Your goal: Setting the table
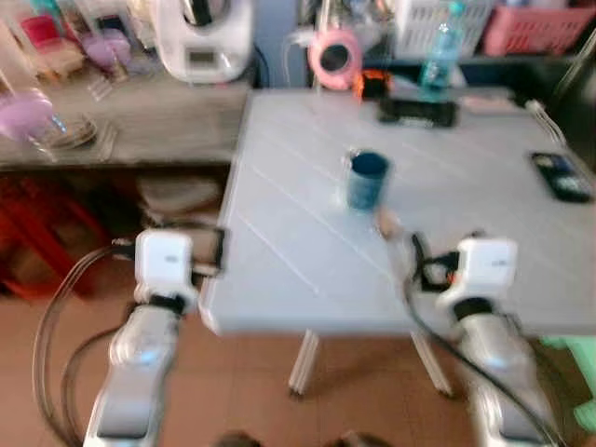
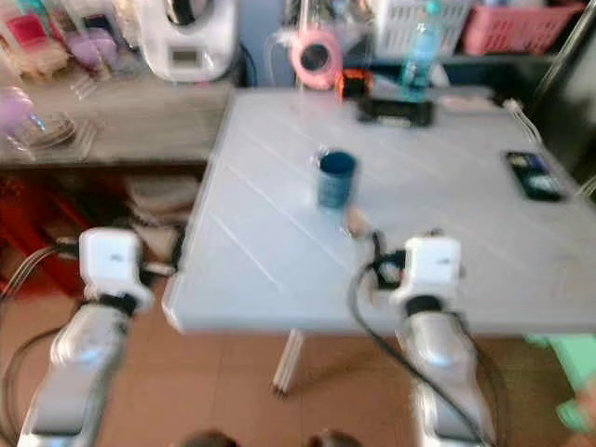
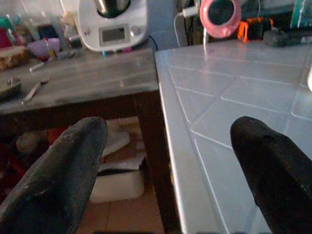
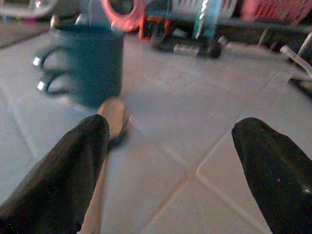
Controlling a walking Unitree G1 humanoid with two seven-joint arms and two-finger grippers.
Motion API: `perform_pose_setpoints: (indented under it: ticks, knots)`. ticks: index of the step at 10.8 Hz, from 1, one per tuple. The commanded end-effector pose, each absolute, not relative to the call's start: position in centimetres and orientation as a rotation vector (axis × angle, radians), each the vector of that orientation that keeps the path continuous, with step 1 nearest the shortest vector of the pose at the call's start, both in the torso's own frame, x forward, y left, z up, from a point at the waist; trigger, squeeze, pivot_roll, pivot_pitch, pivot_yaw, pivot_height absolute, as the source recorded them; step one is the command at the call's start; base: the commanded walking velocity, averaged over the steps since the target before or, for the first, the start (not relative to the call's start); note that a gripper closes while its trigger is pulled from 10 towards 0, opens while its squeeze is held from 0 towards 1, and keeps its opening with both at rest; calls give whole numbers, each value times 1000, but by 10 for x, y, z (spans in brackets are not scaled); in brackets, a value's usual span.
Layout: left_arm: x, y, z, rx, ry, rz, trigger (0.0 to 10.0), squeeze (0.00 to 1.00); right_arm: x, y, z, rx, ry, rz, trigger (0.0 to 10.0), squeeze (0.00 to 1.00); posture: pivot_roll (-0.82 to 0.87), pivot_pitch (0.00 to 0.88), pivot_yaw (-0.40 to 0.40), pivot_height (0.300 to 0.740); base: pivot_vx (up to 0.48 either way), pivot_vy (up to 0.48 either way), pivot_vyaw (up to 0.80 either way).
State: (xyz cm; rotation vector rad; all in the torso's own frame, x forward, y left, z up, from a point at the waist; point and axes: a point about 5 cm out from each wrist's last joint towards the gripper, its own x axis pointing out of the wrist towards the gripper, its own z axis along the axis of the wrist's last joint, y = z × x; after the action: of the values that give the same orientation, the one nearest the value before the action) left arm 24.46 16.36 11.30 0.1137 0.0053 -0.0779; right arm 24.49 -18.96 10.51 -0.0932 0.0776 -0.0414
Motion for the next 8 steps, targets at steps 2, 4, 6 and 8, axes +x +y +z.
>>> perform_pose_setpoints:
  ticks: [2,4,6,8]
  knots:
    - [246,167,117,123,-4,-65,10000,0,255,-193,108,-71,85,-50,10000,0,46,0,46,740,0,0,0]
    - [244,166,116,137,11,-88,10000,0,269,-193,111,-63,105,-19,10000,514,51,0,50,740,0,0,0]
    - [243,164,116,137,19,-98,10000,0,276,-190,112,-63,112,3,10000,0,58,0,54,740,0,0,0]
    - [240,165,116,143,34,-110,10000,0,287,-188,114,-55,125,33,10000,0,68,0,62,740,0,0,0]
